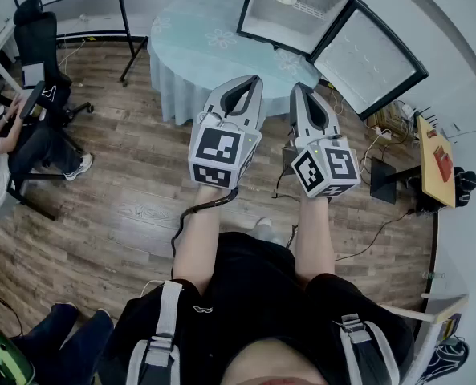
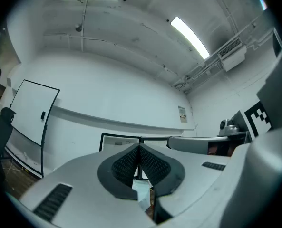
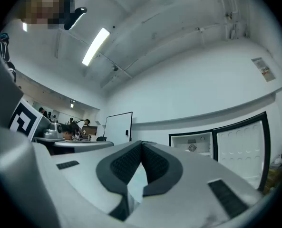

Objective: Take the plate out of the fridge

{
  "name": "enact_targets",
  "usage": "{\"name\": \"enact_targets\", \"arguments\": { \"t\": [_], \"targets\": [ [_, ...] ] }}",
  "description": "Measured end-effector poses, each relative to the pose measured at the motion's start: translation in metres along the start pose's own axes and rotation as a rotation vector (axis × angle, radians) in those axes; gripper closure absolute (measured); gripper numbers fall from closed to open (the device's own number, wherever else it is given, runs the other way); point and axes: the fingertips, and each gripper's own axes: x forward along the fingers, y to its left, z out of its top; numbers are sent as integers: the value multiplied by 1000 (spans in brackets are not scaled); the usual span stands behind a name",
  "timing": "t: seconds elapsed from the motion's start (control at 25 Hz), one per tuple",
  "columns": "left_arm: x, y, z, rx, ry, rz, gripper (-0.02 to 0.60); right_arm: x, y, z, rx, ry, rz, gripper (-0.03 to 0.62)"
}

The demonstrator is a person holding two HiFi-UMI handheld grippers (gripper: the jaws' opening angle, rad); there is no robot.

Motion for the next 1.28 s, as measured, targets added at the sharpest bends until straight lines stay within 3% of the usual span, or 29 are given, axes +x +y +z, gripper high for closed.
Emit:
{"name": "enact_targets", "arguments": {
  "t": [0.4, 0.64, 0.84, 1.04, 1.28],
  "targets": [
    [-2, 10, -5, -19, 8, -11, 584, 9, 18, -8, 19, -2, 41, 591],
    [12, 8, -31, -68, 68, -28, 584, 11, -16, -32, 91, 35, -29, 589],
    [29, 35, -61, -113, 124, 26, 584, 33, -25, -60, 112, 68, -32, 589],
    [67, 40, -106, -235, 199, 12, 584, 55, -64, -96, 161, 108, -71, 589],
    [135, 25, -131, -225, 226, -47, 584, 72, -135, -123, 207, 137, -144, 589]
  ]
}}
